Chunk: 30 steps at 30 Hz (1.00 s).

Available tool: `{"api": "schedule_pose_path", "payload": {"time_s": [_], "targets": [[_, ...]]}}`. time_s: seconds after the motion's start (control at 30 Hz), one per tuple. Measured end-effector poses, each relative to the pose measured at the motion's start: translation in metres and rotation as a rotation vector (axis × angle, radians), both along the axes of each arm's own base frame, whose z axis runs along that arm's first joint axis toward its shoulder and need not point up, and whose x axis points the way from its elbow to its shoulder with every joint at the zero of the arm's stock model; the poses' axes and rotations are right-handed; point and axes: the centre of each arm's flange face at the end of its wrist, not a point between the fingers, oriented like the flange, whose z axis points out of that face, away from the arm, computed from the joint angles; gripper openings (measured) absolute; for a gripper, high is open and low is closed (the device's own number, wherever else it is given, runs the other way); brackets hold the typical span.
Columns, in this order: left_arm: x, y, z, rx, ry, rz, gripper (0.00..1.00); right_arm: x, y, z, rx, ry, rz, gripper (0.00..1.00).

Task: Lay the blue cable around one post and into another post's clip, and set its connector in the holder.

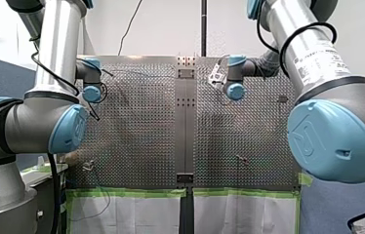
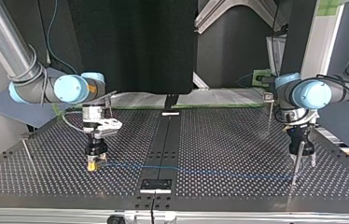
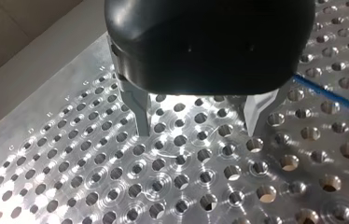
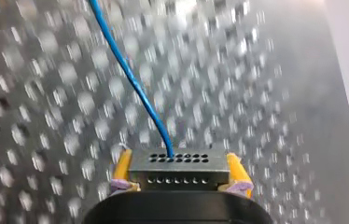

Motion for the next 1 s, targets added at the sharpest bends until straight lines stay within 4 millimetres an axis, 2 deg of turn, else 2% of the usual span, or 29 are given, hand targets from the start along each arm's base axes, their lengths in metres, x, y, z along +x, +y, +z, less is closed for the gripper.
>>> {"api": "schedule_pose_path", "payload": {"time_s": [0.27,0.73,1.0], "targets": [[0.0,-0.001,0.0,-0.001,0.002,-0.001,0.99,-0.038,-0.017,-0.024,-0.008,0.018,-0.066,0.0],[-0.001,-0.003,-0.001,-0.001,0.006,-0.004,0.99,-0.067,-0.013,-0.065,-0.018,0.059,-0.204,0.0],[-0.001,-0.004,-0.001,-0.002,0.01,-0.004,0.99,-0.093,-0.011,-0.092,-0.02,0.097,-0.314,0.0]]}}
